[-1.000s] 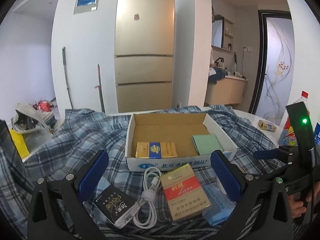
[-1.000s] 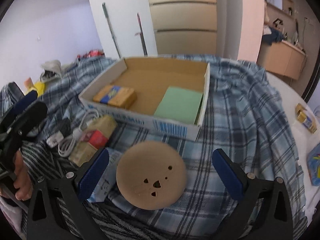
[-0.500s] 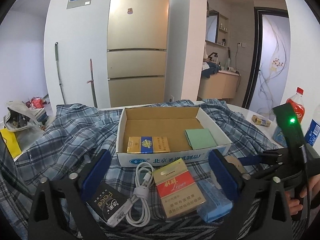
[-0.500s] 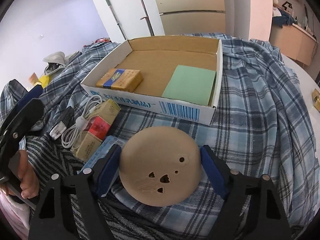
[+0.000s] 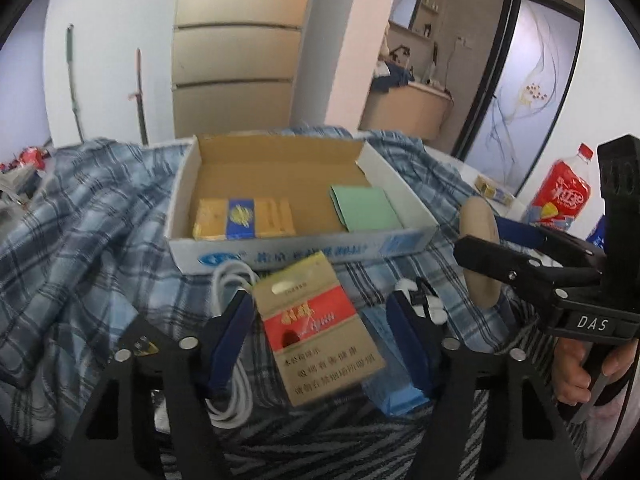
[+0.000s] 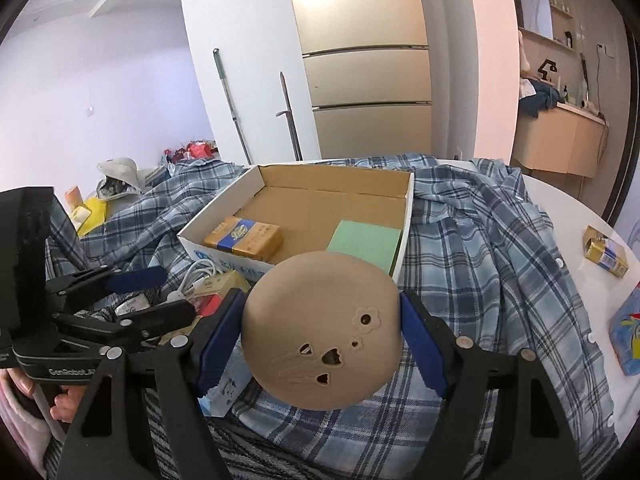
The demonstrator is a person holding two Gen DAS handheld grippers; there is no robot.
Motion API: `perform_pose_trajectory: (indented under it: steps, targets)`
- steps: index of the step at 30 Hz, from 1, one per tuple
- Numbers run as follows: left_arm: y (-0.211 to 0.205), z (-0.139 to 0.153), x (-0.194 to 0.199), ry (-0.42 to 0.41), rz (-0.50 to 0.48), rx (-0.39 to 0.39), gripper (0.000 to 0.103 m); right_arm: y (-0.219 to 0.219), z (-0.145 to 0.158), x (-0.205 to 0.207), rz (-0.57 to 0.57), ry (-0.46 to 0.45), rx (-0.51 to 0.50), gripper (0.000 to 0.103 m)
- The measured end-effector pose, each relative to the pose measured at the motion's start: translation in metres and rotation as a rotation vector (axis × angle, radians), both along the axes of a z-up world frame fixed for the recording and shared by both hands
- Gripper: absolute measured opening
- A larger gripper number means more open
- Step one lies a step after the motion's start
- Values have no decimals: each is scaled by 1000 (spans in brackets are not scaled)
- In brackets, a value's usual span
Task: Organize soft objects
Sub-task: 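Grasp the red Liqun pack with the left tool while the right tool grasps the wooden coaster, then lower the Liqun pack and wooden coaster into the white box and open both tools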
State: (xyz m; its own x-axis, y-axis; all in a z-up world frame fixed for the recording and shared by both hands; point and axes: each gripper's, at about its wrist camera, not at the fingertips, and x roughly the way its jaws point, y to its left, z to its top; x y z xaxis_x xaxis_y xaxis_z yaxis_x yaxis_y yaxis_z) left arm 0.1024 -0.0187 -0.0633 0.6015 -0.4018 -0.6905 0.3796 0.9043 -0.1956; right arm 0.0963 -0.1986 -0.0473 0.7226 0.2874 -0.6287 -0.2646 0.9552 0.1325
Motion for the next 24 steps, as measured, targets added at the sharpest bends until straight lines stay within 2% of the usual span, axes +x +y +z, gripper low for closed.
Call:
perform_pose_trajectory:
  steps: [7,11,20,24]
  targets:
    - [0,-10,7,72,2,-1,68,4,-1,1,10,-1,-11,76]
    - [3,-21,17,163,7,-25,68,6,-2,0,16,-3,-19,76]
    - [1,-25,21,183,3,-14,67,7,-3,1,19,3,-23,76]
    - [1,-20,15,143,17,-18,60,7,-2,1,17,0,-24,76]
